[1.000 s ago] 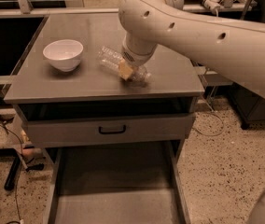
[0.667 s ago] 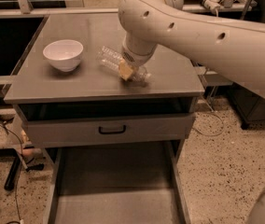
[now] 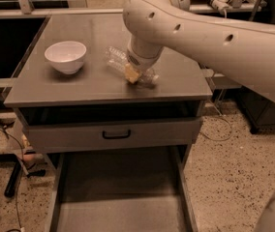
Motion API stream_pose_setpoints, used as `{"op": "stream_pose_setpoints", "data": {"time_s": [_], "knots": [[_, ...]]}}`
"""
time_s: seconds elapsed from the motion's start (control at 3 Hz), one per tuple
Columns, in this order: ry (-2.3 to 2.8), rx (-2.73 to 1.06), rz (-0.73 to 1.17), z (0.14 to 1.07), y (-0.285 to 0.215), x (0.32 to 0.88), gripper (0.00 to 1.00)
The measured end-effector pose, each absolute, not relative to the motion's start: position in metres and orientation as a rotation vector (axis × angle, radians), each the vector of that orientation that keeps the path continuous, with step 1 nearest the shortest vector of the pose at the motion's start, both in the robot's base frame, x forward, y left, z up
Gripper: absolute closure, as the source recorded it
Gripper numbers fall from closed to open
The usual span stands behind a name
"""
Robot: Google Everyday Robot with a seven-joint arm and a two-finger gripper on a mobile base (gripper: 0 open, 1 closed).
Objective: Pick blue plastic bottle from middle drawer and place on counter
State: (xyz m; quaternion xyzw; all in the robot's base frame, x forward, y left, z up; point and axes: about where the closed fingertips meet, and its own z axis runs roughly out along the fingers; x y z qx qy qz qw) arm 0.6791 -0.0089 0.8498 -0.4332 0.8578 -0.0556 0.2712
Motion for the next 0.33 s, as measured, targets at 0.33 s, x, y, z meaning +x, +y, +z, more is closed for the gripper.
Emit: {"op": "stream_pose_setpoints", "data": {"time_s": [0.33], "knots": [[2.31, -1.167, -0.15, 0.8498, -0.0089, 0.6791, 0.0]]}}
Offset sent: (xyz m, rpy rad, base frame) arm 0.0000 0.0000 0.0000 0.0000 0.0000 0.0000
